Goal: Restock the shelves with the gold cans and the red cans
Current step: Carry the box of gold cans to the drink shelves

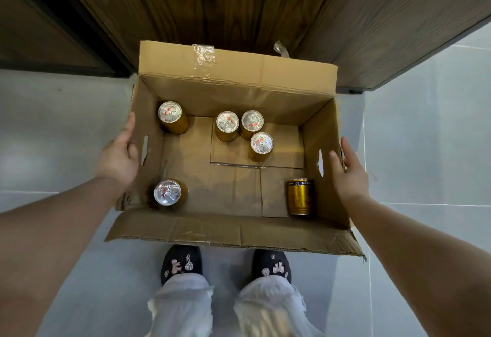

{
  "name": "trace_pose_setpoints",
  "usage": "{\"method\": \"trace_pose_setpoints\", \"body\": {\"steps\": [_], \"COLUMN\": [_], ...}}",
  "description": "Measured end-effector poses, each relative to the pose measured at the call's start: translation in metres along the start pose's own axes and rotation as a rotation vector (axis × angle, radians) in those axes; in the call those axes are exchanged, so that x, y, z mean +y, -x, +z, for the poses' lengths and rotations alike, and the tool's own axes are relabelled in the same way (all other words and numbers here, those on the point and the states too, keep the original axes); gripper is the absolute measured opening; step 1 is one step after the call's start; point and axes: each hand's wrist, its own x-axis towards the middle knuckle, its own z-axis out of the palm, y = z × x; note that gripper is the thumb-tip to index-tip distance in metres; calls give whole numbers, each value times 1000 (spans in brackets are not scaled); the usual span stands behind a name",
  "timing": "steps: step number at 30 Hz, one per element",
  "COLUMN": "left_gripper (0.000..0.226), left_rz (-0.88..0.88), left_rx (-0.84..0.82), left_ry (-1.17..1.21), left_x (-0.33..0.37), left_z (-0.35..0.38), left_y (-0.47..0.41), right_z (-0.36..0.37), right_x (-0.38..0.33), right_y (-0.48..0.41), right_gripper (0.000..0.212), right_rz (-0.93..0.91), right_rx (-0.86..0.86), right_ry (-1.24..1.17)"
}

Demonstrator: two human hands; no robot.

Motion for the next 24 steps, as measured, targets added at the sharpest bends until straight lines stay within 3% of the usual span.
{"method": "trace_pose_setpoints", "body": {"steps": [10, 15, 24], "left_gripper": [51, 50, 49], "left_rz": [-205, -396, -637], "left_rx": [180, 242, 473], "left_ry": [129, 110, 348], "left_x": [-69, -113, -171], "left_z": [-127, -210, -351], "left_y": [116, 201, 349], "right_z": [15, 27, 60], "right_x": [-93, -176, -334], "right_y": [87, 148, 299], "right_gripper": [50, 50, 49], "right_rz": [-197, -297, -494], "right_rx": [-195, -344, -518], "right_ry": [186, 259, 303]}}
